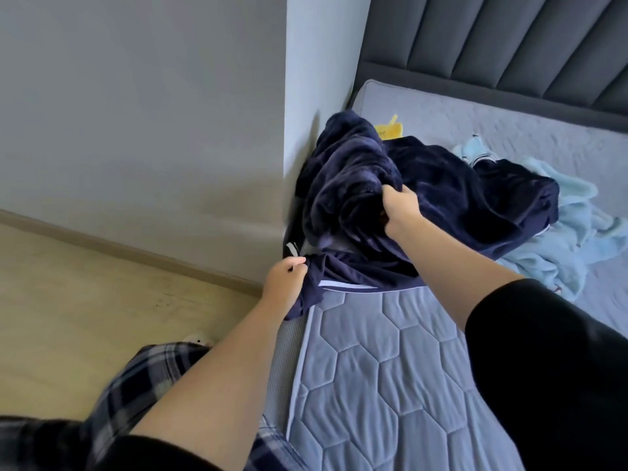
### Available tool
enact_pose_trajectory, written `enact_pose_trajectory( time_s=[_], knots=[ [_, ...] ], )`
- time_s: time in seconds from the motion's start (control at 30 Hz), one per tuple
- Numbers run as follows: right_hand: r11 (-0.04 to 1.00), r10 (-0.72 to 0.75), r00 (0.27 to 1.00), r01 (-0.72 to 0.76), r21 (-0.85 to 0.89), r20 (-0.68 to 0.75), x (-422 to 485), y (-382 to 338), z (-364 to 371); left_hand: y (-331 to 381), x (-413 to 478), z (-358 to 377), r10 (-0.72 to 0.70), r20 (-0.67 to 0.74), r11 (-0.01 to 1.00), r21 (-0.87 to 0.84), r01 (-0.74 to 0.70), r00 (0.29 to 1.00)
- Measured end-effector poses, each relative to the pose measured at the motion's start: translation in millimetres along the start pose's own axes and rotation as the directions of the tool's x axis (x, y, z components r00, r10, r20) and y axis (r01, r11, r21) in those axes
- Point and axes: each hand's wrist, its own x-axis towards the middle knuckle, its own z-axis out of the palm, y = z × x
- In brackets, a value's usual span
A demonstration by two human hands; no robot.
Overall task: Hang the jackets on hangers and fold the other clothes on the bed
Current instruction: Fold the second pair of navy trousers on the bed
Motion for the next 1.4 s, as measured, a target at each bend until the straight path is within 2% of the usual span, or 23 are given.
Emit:
enact_pose_trajectory(
  time_s=[0.1,0.17,0.23,0.3,0.33,0.4,0.43,0.47,0.5,0.57,0.6,0.67,0.7,0.73,0.83,0.93,1.0,1.07,1.13,1.2,1.27,1.33,1.4],
  knots=[
    [0.923,-0.347,0.926,0.31,-0.229,-0.146,8,-40,12,-5,-4,-1,0.079,0.101,0.976,0.193,-0.097,0.992],
    [0.881,-0.461,0.865,0.42,-0.219,-0.196,19,-77,12,-9,-5,0,0.126,0.141,0.944,0.287,-0.163,0.982],
    [0.89,-0.456,0.879,0.448,-0.087,-0.141,35,-102,5,-12,-5,3,0.144,0.194,0.883,0.418,-0.214,0.97],
    [0.839,-0.504,0.864,0.493,-0.231,0.012,35,-99,1,-14,-5,5,0.146,0.235,0.789,0.558,-0.257,0.961],
    [0.707,-0.587,0.801,0.577,-0.408,0.116,30,-86,0,-15,-4,5,0.143,0.244,0.757,0.597,-0.264,0.959],
    [0.278,-0.677,0.597,0.749,-0.601,0.431,19,-43,-4,-16,-3,5,0.125,0.248,0.738,0.624,-0.257,0.961],
    [0.067,-0.594,0.525,0.787,-0.614,0.609,12,-18,-7,-16,-2,5,0.118,0.236,0.748,0.618,-0.243,0.965],
    [-0.07,-0.404,0.528,0.796,-0.601,0.747,4,8,-11,-15,0,6,0.118,0.208,0.777,0.589,-0.221,0.971],
    [-0.135,-0.154,0.582,0.788,-0.6,0.799,-2,33,-18,-14,1,5,0.12,0.166,0.826,0.53,-0.192,0.979],
    [-0.255,0.26,0.714,0.7,-0.667,0.65,-9,71,-40,-9,2,4,0.092,0.083,0.929,0.352,-0.116,0.992],
    [-0.339,0.289,0.761,0.648,-0.682,0.58,-8,85,-53,-6,1,3,0.058,0.059,0.966,0.249,-0.071,0.997],
    [-0.486,0.108,0.823,0.533,-0.692,0.558,-2,100,-75,-1,-2,1,-0.033,0.05,0.999,0.045,0.03,0.998],
    [-0.483,0.005,0.863,0.445,-0.754,0.505,-1,102,-81,2,-3,1,-0.07,0.051,0.997,-0.035,0.072,0.996],
    [-0.391,-0.067,0.91,0.353,-0.85,0.409,-2,100,-82,4,-3,1,-0.098,0.052,0.991,-0.091,0.102,0.994],
    [0.155,-0.152,0.975,0.186,-0.97,0.162,-12,80,-66,7,-4,0,-0.168,0.032,0.965,-0.201,0.171,0.985],
    [0.484,-0.317,0.929,0.332,-0.81,0.191,-38,30,-28,13,-1,-2,-0.279,0.05,0.871,-0.408,0.275,0.959],
    [0.667,-0.391,0.871,0.491,-0.561,0.298,-63,6,1,19,1,-6,-0.359,0.084,0.789,-0.504,0.351,0.929],
    [0.754,-0.406,0.826,0.544,-0.368,0.391,-82,0,24,21,2,-12,-0.407,0.084,0.711,-0.596,0.373,0.909],
    [0.651,-0.295,0.778,0.588,-0.48,0.554,-84,9,32,18,0,-19,-0.416,0.079,0.649,-0.672,0.357,0.906],
    [0.463,0.047,0.737,0.582,-0.669,0.674,-75,30,22,10,0,-27,-0.448,0.038,0.61,-0.718,0.336,0.893],
    [0.193,0.336,0.736,0.557,-0.808,0.588,-66,59,0,6,-2,-32,-0.479,-0.008,0.625,-0.706,0.334,0.878],
    [-0.113,0.411,0.799,0.523,-0.845,0.439,-64,93,-28,6,-4,-34,-0.478,-0.006,0.634,-0.695,0.339,0.879],
    [-0.229,0.327,0.856,0.483,-0.845,0.401,-68,124,-49,8,-5,-35,-0.456,0.037,0.617,-0.707,0.346,0.889]
  ],
)
